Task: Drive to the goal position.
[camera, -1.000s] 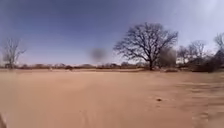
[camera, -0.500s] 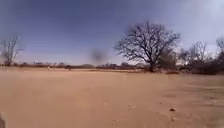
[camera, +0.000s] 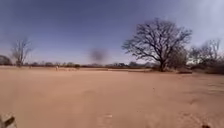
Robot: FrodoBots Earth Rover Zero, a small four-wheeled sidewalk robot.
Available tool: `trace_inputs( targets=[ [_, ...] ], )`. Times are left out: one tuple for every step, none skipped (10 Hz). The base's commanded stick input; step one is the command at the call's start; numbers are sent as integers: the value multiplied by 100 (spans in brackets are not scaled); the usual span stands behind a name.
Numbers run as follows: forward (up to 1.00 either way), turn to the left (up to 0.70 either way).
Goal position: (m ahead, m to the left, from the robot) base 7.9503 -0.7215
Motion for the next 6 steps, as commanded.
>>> trace_inputs(
  targets=[
    [100,0],
    [100,0],
    [100,0],
    [100,0],
    [100,0],
    [100,0]
  ],
)
